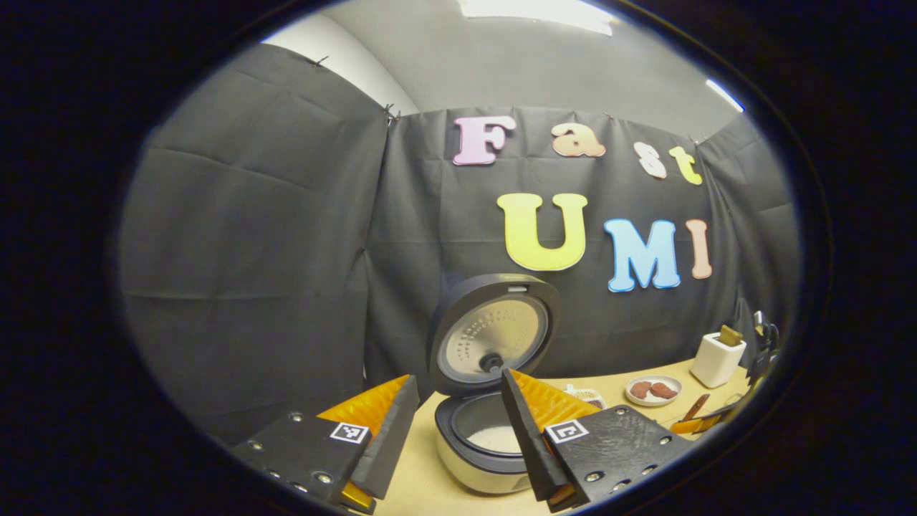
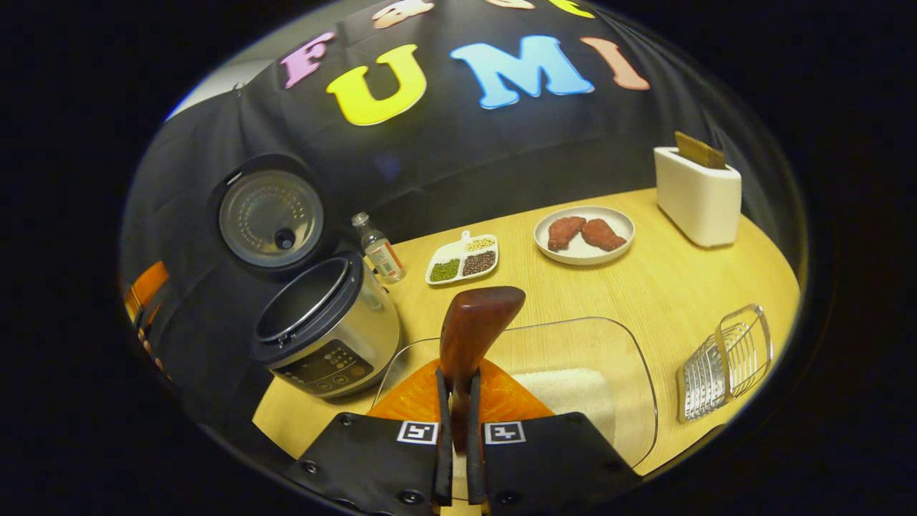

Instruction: Close the left gripper, press the button to open the rice cooker; take a wooden spoon from the chopstick holder with the right hand, scoop a spoonful of rice and pour it into the rice cooker, then put the wooden spoon back into the chopstick holder.

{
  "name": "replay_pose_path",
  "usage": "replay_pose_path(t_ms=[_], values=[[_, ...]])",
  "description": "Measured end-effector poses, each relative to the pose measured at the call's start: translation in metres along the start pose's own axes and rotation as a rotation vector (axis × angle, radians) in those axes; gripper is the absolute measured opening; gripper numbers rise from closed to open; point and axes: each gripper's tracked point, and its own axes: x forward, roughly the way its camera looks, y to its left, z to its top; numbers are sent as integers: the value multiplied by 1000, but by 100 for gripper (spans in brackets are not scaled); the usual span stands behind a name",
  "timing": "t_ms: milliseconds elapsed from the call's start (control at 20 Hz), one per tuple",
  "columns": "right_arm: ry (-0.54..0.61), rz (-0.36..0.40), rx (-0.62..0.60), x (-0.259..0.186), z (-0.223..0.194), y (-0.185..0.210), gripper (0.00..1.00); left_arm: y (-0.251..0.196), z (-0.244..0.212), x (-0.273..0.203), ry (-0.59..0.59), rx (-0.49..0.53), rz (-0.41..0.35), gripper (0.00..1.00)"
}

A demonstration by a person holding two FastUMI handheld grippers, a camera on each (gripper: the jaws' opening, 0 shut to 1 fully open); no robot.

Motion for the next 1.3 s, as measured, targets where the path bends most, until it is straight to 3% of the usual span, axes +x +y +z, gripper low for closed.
replay_pose_path(t_ms=[400,750,1050,1300], values=[[13,35,388,-12,11,-37,9,-5,18,-7,-28,17,5,74],[-30,89,591,-35,37,-54,9,-19,26,-7,-45,11,-9,73],[-75,154,670,-49,66,-49,9,-28,30,-9,-55,12,-22,73],[-101,219,682,-47,95,-22,10,-22,28,-11,-54,6,-17,73]])
